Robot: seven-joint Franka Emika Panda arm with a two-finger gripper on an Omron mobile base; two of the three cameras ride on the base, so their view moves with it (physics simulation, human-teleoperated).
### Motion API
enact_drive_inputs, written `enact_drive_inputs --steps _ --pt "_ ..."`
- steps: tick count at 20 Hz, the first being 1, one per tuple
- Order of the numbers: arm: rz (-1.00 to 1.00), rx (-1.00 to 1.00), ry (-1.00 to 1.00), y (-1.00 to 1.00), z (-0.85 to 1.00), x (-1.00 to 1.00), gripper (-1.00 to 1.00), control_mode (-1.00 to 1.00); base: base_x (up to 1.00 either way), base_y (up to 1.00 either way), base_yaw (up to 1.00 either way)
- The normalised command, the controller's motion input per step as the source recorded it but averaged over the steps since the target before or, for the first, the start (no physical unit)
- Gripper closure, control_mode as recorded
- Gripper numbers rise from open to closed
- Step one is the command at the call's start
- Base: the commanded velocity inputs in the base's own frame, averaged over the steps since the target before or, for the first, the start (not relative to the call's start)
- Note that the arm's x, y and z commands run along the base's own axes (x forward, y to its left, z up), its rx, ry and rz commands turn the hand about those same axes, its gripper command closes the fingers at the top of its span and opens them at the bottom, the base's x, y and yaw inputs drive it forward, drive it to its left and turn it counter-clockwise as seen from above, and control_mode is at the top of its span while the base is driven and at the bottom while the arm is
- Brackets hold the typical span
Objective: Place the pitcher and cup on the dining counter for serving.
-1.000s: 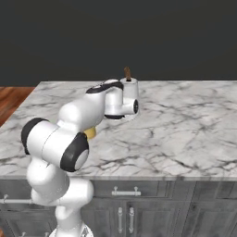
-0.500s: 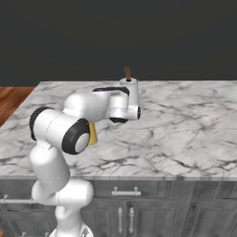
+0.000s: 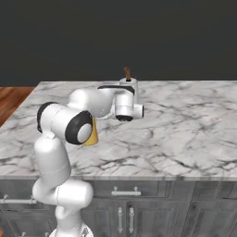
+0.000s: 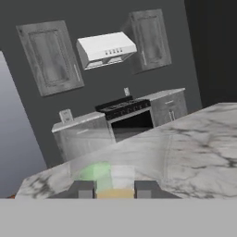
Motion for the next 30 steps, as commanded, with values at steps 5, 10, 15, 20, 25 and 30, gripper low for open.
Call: enact_drive_inputs --steps 5,10,15,20,25,30 --pt "0.14 0.01 -0.01 -0.04 -0.37 0.00 1.00 -1.00 0.00 0.00 0.00" --pt "0.15 0.00 -0.01 -0.02 -0.33 -0.02 1.00 -1.00 0.00 0.00 0.00" --pt "0.12 0.00 0.00 0.00 -0.29 -0.11 1.00 -1.00 0.00 0.00 0.00" --pt "0.06 0.00 0.00 0.00 -0.08 -0.04 1.00 -1.00 0.00 0.00 0.00" --pt "0.00 0.00 0.00 0.00 0.00 0.00 -1.00 -1.00 0.00 0.00 0.00" --pt "0.00 0.00 0.00 -0.05 0.00 -0.03 -1.00 -1.00 0.00 0.00 0.00"
